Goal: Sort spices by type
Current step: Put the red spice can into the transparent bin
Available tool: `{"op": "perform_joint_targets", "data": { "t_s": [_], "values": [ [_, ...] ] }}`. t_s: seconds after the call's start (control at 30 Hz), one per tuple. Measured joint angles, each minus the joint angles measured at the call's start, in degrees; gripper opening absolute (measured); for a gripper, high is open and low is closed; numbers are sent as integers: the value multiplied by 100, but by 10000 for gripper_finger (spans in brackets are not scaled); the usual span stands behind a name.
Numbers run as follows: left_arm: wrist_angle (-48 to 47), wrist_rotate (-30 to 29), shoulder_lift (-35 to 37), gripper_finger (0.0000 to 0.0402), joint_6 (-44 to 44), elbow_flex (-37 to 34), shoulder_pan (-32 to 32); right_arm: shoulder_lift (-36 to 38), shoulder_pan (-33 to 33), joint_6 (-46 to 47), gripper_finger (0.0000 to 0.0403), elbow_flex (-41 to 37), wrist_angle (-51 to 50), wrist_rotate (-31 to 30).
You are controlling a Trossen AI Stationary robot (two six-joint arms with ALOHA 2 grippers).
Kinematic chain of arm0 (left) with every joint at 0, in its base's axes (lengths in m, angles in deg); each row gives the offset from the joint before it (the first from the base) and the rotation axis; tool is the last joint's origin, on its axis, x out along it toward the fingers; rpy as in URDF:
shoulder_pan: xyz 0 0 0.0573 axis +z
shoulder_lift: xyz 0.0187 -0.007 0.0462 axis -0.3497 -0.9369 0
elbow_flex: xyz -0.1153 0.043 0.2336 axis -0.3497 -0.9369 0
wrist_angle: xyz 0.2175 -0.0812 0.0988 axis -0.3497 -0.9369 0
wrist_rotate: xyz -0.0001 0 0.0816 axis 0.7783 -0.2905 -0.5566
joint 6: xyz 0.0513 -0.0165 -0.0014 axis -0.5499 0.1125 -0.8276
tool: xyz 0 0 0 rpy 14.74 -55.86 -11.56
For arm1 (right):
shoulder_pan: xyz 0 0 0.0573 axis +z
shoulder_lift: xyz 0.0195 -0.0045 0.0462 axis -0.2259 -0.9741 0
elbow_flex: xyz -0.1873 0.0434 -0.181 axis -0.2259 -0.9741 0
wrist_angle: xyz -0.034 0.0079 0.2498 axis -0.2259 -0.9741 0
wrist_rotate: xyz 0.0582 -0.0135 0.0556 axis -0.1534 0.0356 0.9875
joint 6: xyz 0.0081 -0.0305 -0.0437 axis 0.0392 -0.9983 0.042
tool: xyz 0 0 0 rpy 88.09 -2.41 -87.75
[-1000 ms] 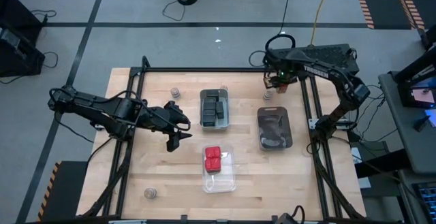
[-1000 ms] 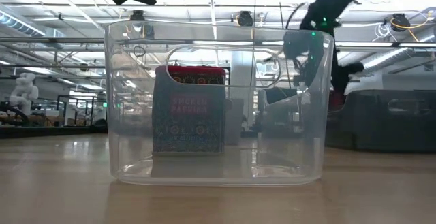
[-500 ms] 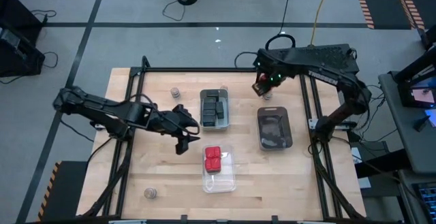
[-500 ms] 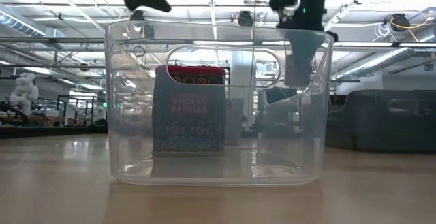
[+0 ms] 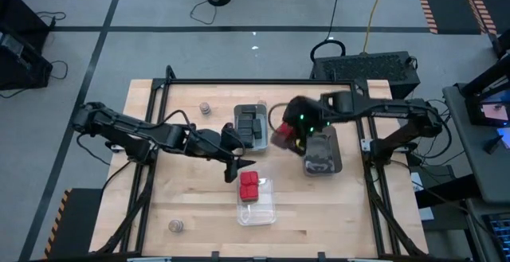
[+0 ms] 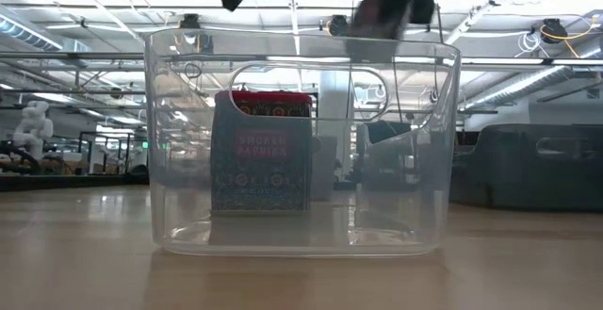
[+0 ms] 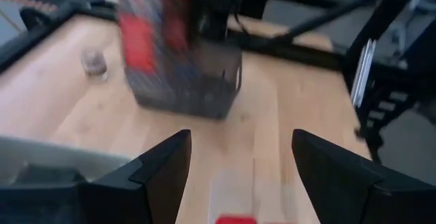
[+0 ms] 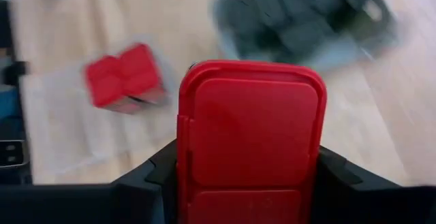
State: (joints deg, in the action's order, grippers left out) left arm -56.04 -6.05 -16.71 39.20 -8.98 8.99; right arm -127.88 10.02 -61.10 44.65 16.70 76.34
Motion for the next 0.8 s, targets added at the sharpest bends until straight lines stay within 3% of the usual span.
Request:
{"op": "perform_joint_targets", "data": {
  "t_s": [0.3, 0.63, 0.8],
  "values": [
    [239, -8, 32, 260, 59, 4, 182, -430, 829, -397, 189, -4, 944, -1],
    [113, 55, -150, 261, 331, 2, -51, -1111, 1136, -600, 190, -4, 1227, -34],
    [52, -72, -421, 282, 304, 0, -169, -1312, 1223, -729, 190, -9, 1445, -23]
  ]
}}
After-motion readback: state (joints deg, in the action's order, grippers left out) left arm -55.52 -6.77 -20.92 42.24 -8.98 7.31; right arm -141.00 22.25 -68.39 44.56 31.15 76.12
